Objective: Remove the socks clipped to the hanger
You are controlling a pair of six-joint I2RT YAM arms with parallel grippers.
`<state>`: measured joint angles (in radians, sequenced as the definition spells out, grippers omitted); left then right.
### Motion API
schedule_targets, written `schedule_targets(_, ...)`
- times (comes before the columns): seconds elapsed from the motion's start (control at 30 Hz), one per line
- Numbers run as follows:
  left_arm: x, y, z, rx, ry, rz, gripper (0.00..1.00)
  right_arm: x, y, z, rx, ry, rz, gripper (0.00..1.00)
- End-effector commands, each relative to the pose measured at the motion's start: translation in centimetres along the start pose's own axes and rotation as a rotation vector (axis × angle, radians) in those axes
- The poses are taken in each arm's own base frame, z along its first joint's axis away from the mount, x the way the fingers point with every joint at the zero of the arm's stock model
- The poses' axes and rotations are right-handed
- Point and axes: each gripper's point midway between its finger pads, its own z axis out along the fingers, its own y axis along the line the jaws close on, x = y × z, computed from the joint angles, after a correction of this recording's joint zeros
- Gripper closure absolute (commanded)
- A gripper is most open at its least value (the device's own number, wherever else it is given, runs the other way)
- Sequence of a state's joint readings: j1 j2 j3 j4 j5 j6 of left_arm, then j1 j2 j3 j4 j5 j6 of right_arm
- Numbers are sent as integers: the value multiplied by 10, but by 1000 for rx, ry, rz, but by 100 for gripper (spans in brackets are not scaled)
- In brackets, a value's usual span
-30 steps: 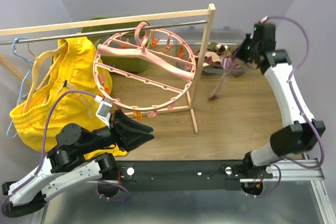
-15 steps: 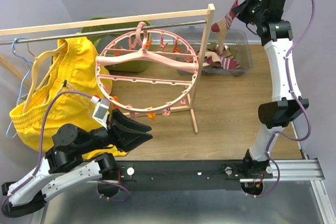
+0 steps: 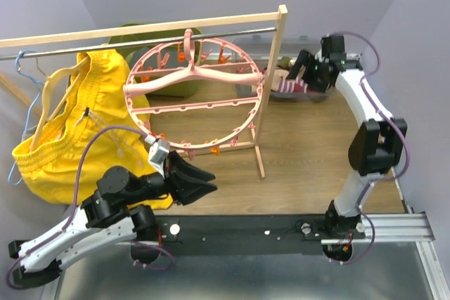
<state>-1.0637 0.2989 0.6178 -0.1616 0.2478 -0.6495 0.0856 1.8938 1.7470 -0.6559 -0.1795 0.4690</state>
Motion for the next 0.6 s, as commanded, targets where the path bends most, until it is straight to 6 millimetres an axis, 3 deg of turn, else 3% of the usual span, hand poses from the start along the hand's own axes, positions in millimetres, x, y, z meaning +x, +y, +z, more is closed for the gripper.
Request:
schedule_targets(0.0,7,5,2,48,-58,55,50,15,26,-79,-115,-81,-69,0)
schedule_targets(0.03,4,4,-2,55,-87,47,50,24,26,-85,-120,-75,-73,0)
schedule_targets(0.07,0,4,-3,60,-120,51,50,48,21,-85,-114,-34,-68,0)
schedule_targets(0.1,6,8,-3,56,-121,50,50,53,27,-105,-144,-62,-76,0)
schedule_targets(0.13,3,7,-7,65,-147,52,50,62,27,-112,-160,-63,-73,0)
schedule_targets(0.2,5,9,-9,72,-176,59,50,96,27,-117,-205,-10,-53,0)
schedule_targets(0.23,0,6,-15,89,-215,68,50,95,37,-138,-268,-62,-67,0)
schedule_targets(0.3,-2,8,-19,97,-266,90,50,122,45,-146,-358,-13,-74,0)
schedule_targets(0.37,-20,1,-36,122,-389,128,50,131,58,-165,-452,-21,-97,0)
schedule_targets(0.43,-29,3,-50,113,-480,138,50,146,56,-173,-482,-4,-94,0)
schedule_targets(0.53,-28,22,-43,36,-498,154,50,172,61,-179,-589,40,-54,0)
schedule_targets(0.57,-31,21,-42,45,-520,160,51,176,67,-191,-640,27,-29,0)
